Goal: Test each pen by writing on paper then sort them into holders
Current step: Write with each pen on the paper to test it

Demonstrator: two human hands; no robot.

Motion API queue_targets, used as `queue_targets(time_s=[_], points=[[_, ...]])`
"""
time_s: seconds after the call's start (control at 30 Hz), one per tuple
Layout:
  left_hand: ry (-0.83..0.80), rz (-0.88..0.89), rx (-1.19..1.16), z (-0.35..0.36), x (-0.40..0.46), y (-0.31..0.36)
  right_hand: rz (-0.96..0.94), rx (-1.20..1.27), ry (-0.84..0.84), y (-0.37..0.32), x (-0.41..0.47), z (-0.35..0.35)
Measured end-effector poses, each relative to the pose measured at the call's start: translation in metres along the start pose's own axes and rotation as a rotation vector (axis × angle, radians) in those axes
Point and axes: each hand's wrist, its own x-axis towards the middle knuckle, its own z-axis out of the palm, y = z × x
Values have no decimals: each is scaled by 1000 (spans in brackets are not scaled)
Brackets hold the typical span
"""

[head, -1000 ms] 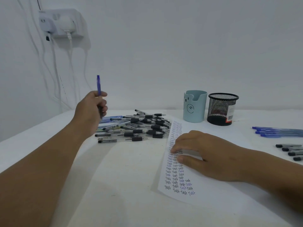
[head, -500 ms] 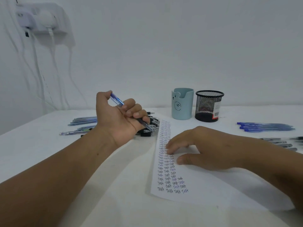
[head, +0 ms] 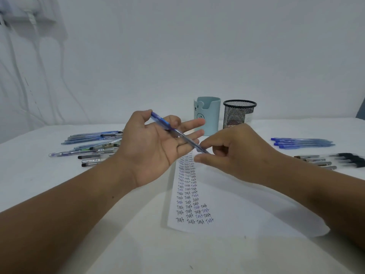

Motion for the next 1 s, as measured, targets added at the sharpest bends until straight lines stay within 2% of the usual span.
queue_targets(time_s=[0.1,0.17,0.23,0.3,0.4,0.47,0.6,0.77,1.0], points=[[-26,-9,108,2,0,-1,3,-129,-24,-1,2,-2],[-15,-3,287,-5,3,2,112,-186,-67,-2,3,-8],[46,-10,555,-13,8,3,223,-137,-104,-6,3,-18],[77,-47,894,-19,7,2,334,179,-128,-15,1,-25],[-171,-41,1372,-29,-4,2,402,633,-216,-28,-5,-22],[-277,-95,1517,-30,-10,3,376,780,-282,-32,-9,-10],[-330,-106,1539,-29,-7,5,342,821,-253,-32,-16,10],[-343,-103,1495,-32,-5,6,274,666,-215,-33,-19,16],[-357,-93,1514,-32,-5,7,301,590,-264,-32,-19,16]])
